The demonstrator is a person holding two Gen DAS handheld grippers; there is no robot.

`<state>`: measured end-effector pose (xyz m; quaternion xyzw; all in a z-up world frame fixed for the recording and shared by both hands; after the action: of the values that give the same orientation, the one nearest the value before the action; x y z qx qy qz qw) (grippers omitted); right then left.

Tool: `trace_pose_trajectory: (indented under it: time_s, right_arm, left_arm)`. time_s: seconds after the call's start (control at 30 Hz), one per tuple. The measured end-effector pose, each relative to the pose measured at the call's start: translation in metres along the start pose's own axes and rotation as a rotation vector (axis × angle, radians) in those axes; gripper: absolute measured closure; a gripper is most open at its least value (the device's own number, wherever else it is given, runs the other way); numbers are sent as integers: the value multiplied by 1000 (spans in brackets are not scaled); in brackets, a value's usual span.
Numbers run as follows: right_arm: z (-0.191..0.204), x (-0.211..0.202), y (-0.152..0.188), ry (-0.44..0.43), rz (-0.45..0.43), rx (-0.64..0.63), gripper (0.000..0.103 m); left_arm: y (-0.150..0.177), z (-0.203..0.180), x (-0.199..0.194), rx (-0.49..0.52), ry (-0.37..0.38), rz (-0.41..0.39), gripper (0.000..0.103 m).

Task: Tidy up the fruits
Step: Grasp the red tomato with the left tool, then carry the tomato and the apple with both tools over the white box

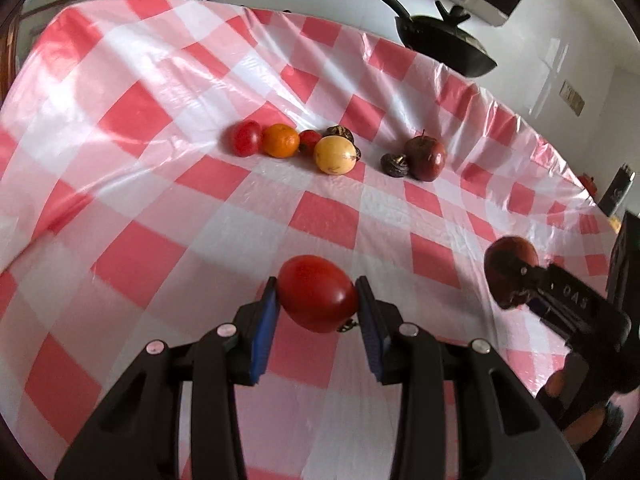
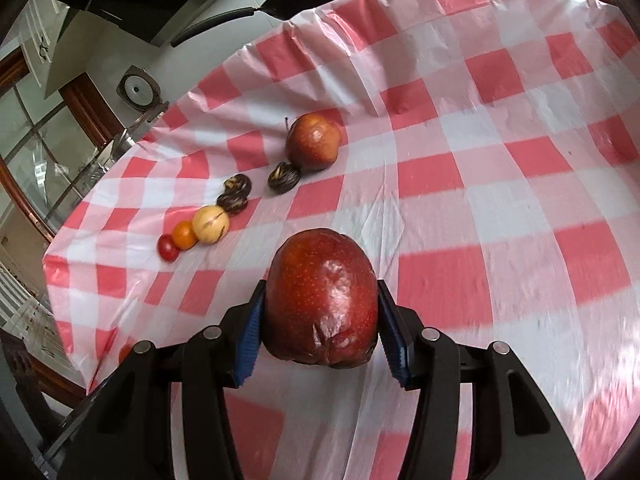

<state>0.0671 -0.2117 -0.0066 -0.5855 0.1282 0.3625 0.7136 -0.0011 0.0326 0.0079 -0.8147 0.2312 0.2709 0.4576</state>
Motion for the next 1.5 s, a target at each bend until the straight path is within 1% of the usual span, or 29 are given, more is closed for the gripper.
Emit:
trace_pose_trajectory:
  time_s: [0.2,0.3,0.5,0.6,0.73,0.9,1.03,1.17,1.27,1.37,1.5]
  right_arm:
    - [19,-27,31,-68,-5,18,52]
    - [31,-39,44,-97,-8,7,52]
    - [62,-55,65,-120,5,-75,52]
    - [78,-62,76,-135,20,-110,52]
    - [108,-69,94,-160,51,-193,52]
    - [139,-76,110,-213,64,-258,52]
    - [168,-79,121,-268,74,-307,52]
    - [200,-83,134,-320,92,-375,52]
    - [227,-86,145,-354,109,-442,52]
    - [259,-91,159,-399,124,-535,52]
    - [301,-99,181,-467,148,-661,52]
  left_arm:
    - [13,13,-23,-30,46,-13,64]
    - [21,19,-37,-35,73,-27,64]
    - [34,29,-62,-20,102,-37,64]
    - [42,41,-80,-19,123,-49,64]
    - [56,65,-109,-13,136,-51,64]
    - [72,104,-137,-29,118,-49,64]
    - [84,142,-157,-91,116,-41,64]
    - [94,178,-188,-125,88,-89,64]
    - [99,207,-208,-162,59,-117,64]
    - [105,235,-226,-208,28,-137,64]
    - [116,271,-239,-267,-27,-136,64]
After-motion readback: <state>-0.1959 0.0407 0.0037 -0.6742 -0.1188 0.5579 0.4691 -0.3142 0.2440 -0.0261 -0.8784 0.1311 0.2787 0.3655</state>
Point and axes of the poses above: each gripper's, at about its wrist camera, not at the fingertips, and x roughly the way its jaws point, z to its left, y to its underside, the point moved 3 cm from there along x, roughly the way its jaws point, and after that the axes turned 13 degrees about -x, right-handed, at the moved point
